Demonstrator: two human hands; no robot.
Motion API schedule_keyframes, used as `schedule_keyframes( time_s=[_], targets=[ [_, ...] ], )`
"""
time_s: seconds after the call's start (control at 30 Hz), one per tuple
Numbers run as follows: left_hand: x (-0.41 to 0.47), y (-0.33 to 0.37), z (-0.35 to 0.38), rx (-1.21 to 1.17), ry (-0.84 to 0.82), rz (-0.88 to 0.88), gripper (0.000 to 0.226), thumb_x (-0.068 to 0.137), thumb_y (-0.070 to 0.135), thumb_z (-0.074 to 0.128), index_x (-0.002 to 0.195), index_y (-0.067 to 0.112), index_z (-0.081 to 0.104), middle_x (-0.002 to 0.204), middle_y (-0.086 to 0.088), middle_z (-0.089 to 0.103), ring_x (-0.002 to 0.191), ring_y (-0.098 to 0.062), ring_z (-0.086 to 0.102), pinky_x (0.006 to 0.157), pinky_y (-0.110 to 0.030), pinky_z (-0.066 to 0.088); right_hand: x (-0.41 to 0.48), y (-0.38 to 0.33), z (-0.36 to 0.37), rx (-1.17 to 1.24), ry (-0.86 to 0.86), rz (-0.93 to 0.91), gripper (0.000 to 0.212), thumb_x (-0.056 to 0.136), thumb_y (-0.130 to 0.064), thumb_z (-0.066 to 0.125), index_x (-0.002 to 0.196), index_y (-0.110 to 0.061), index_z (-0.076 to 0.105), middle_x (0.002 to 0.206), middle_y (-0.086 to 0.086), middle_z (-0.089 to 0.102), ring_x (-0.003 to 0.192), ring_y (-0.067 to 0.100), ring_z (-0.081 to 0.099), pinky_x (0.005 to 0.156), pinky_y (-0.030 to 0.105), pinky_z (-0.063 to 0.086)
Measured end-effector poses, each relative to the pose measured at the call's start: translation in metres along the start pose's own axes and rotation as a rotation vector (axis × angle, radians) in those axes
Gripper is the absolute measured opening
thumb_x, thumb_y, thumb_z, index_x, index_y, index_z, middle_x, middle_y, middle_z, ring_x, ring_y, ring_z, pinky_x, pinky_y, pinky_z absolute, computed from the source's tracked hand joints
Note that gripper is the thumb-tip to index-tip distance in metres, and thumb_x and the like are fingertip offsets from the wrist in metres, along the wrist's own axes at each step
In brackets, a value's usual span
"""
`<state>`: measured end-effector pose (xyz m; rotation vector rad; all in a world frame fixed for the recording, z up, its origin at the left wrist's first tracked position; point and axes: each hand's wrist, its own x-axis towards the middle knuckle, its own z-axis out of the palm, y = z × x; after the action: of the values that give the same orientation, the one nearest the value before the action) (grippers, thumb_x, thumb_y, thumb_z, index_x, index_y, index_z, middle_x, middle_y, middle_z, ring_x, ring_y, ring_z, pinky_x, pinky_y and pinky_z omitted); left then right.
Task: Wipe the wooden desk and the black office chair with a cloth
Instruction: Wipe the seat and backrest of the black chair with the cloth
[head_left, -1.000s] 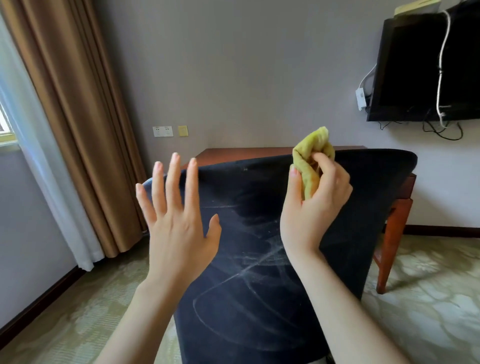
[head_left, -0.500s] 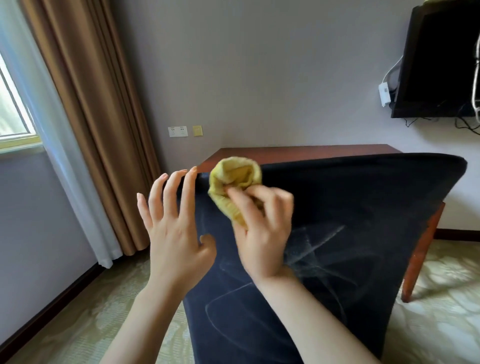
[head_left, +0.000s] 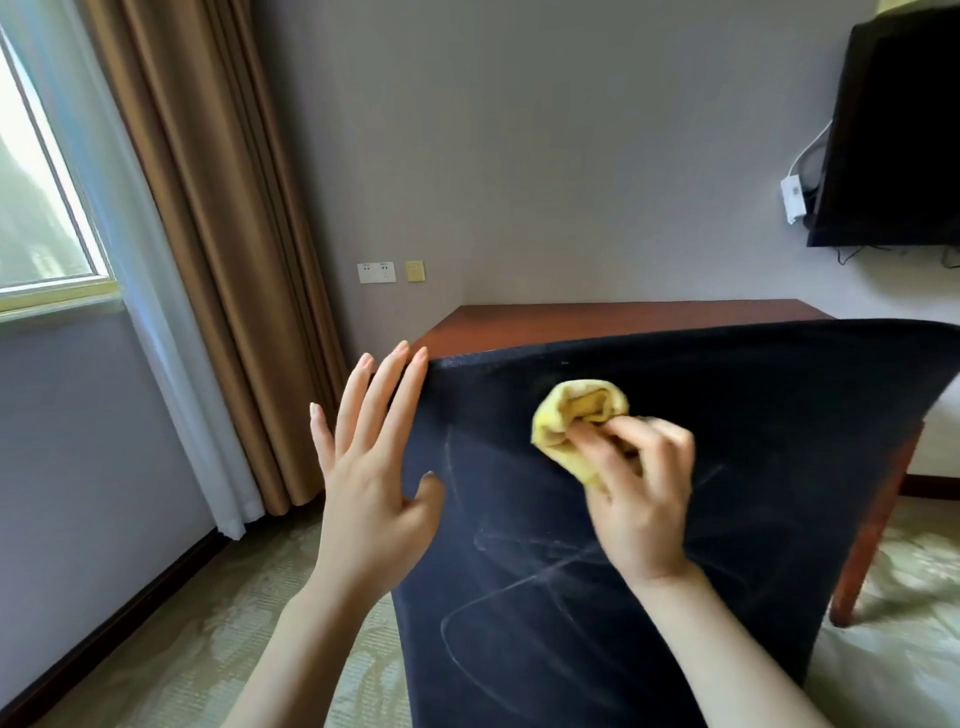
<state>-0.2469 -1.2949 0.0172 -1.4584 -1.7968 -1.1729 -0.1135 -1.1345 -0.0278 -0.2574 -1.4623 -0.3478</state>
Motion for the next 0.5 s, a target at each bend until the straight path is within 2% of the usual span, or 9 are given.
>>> schedule_keyframes(
  time_s=[0.1,0.2,0.27,0.37,0.43,0.5],
  targets=[
    [-0.006,-0.001,0.004,-0.075,0.029,-0.077,0.095,0.066,0.008,0.053,0.147,0.036,0.014,0.157,0.019,0.005,0.146,-0.009,-0.004,0.115,-0.054,-0.004,-0.008,0.024,-0.016,-0.029,0.052,0.181,0.015,0.094,-0.009,0.057,0.106,-0.017,0.058,0.100,0.008,0.049,0.088,0.029,0.045,0.088,0.023,0.036],
    [-0.012,-0.002,0.007,-0.157,0.043,-0.175,0.099,0.066,0.011,0.054,0.146,0.042,0.005,0.157,0.022,-0.006,0.145,-0.005,-0.007,0.116,-0.054,-0.002,-0.010,0.045,-0.030,-0.034,0.096,0.413,0.017,0.089,-0.004,0.058,0.106,-0.007,0.055,0.098,0.025,0.052,0.093,0.036,0.048,0.089,0.024,0.037],
    [-0.014,-0.003,0.009,-0.208,0.048,-0.206,0.100,0.067,0.011,0.054,0.146,0.045,0.002,0.157,0.022,-0.008,0.144,0.001,-0.005,0.116,-0.056,0.003,-0.004,0.055,-0.038,0.001,0.147,0.609,0.021,0.087,-0.003,0.057,0.108,0.000,0.056,0.102,0.031,0.051,0.097,0.033,0.049,0.090,0.017,0.035],
    [-0.016,-0.003,0.011,-0.294,0.058,-0.199,0.100,0.067,0.007,0.054,0.145,0.048,0.005,0.157,0.021,-0.005,0.144,0.002,-0.002,0.117,-0.046,0.012,0.010,0.065,-0.044,0.056,0.266,0.853,0.027,0.089,-0.012,0.054,0.114,-0.001,0.055,0.109,0.022,0.052,0.102,0.021,0.047,0.088,0.002,0.029],
    [-0.016,-0.004,0.012,-0.330,0.064,-0.195,0.100,0.066,0.004,0.054,0.145,0.047,0.008,0.158,0.018,-0.001,0.144,0.000,0.000,0.116,-0.037,0.013,0.018,0.064,-0.043,0.069,0.319,0.931,0.029,0.090,-0.016,0.052,0.117,-0.004,0.055,0.110,0.010,0.052,0.104,0.017,0.048,0.088,0.003,0.030],
    [-0.016,-0.003,0.013,-0.345,0.069,-0.195,0.102,0.064,0.002,0.053,0.146,0.045,0.011,0.158,0.016,0.002,0.145,-0.002,0.002,0.115,-0.034,0.013,0.023,0.056,-0.037,0.081,0.348,0.977,0.033,0.091,-0.017,0.052,0.120,-0.002,0.054,0.113,0.008,0.053,0.104,0.014,0.049,0.089,0.005,0.032]
  ],
)
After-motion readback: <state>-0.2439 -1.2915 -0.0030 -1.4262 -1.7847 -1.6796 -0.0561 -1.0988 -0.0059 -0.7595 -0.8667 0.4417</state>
